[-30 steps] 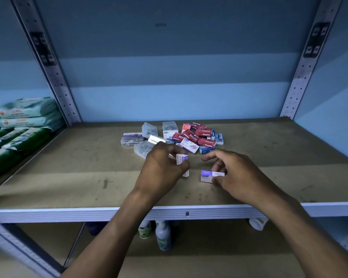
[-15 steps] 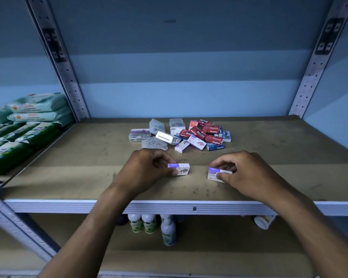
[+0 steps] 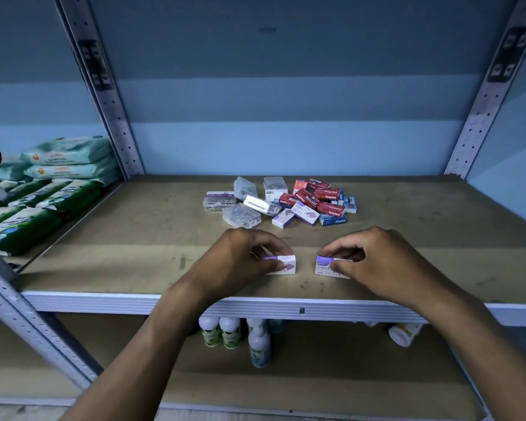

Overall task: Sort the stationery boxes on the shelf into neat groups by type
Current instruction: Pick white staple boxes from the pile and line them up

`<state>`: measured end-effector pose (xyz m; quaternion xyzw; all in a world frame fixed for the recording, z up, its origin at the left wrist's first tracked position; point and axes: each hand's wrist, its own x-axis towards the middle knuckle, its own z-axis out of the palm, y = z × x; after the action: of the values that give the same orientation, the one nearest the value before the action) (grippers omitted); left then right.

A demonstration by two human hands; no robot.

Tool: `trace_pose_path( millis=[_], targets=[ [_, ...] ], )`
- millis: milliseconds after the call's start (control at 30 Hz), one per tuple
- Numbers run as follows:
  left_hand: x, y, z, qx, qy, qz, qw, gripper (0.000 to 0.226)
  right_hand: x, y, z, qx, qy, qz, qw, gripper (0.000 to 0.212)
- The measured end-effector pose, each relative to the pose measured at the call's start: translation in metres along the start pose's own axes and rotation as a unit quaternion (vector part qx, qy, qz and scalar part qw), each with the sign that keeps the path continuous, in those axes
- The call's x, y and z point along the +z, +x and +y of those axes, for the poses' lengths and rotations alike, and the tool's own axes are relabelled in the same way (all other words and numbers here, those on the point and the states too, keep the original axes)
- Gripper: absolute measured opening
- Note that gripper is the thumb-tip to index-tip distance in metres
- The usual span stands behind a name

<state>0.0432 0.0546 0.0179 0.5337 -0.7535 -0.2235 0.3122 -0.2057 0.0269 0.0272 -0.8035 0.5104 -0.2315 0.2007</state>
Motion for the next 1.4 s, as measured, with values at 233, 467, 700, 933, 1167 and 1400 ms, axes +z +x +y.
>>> trace_pose_path(
  millis=[233, 467, 700, 933, 1167, 1400],
  targets=[
    [-0.007, -0.012, 0.004, 0.005, -0.012, -0.02, 1.0, 0.017, 0.004, -0.005, -0.008, -0.019, 0.037, -0.035, 0.999, 0.022],
    [-0.009, -0.018, 0.006, 0.007, -0.014, -0.019, 1.0, 0.016, 0.006, -0.006, -0.011, -0.03, 0.041, -0.047, 0.998, 0.022],
    [-0.011, -0.017, 0.008, -0.001, -0.029, 0.02, 0.999, 0.015, -0.003, -0.006, -0.008, -0.023, 0.065, -0.005, 0.998, 0.016],
    [-0.014, 0.031, -0.012, -0.009, 0.038, 0.096, 0.995, 0.016, 0.008, 0.038, 0.008, -0.002, 0.046, 0.047, 0.998, 0.019],
    [0.004, 0.058, -0.019, -0.014, 0.092, 0.11, 0.99, 0.021, 0.024, 0.064, 0.018, -0.009, -0.001, 0.11, 0.994, 0.049],
    [0.018, 0.081, -0.03, -0.023, 0.185, 0.124, 0.975, 0.028, 0.046, 0.092, 0.026, -0.006, -0.049, 0.15, 0.987, 0.041]
  ],
)
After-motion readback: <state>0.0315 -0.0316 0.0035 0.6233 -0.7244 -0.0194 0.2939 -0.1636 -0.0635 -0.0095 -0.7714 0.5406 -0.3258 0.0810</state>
